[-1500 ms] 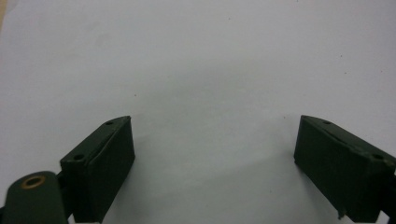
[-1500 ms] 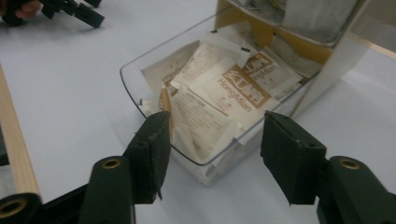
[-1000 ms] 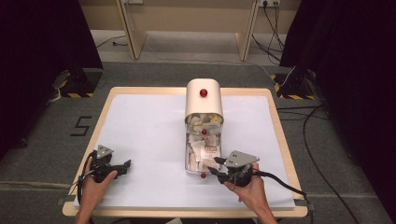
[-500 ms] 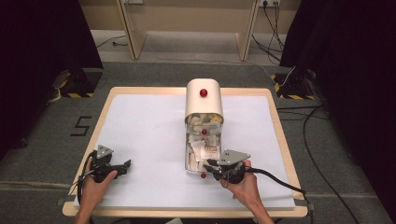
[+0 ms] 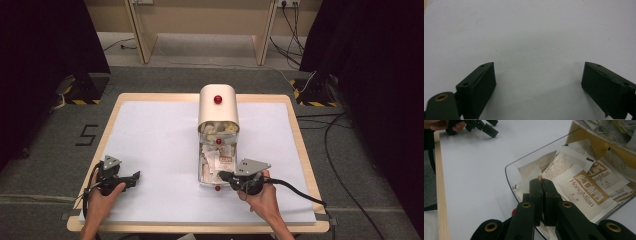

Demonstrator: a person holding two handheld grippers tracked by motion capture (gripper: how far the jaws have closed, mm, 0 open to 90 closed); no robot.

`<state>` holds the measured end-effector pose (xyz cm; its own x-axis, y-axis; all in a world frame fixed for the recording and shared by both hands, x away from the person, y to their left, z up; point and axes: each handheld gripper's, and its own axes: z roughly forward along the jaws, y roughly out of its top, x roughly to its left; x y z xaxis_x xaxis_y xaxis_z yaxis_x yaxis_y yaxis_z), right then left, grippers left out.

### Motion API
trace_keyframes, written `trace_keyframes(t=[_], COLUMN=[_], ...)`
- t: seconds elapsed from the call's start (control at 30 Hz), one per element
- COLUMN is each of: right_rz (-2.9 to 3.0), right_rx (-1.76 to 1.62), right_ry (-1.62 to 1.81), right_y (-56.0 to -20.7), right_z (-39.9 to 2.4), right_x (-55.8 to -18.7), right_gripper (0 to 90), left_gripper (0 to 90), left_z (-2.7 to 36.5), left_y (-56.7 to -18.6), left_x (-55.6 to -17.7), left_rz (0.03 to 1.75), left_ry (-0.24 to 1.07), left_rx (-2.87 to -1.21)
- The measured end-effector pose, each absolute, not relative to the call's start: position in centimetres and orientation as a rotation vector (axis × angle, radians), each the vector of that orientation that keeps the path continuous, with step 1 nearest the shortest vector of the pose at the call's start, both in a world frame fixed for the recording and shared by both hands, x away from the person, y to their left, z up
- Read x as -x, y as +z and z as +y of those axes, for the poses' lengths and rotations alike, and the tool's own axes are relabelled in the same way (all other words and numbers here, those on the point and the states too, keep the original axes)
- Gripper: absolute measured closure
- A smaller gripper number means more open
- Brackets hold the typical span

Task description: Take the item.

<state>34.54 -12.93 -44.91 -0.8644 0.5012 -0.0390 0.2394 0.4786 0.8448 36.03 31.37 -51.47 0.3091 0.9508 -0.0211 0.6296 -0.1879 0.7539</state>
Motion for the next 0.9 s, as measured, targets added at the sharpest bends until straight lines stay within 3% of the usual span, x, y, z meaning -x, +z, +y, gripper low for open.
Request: trace_keyframes(t=[0.9], right_rz=[2.309], right_rx=[-0.655], right_ry=[1.414], right_y=[-42.1], right_z=[-15.0], right_x=[-34.3], right_gripper=[88.2], left_gripper=[11.3], left_z=[31.4], left_y=[-51.5], left_x=[-36.0], left_rz=[1.401], left_ry=[0.615], left_rx=[-1.909])
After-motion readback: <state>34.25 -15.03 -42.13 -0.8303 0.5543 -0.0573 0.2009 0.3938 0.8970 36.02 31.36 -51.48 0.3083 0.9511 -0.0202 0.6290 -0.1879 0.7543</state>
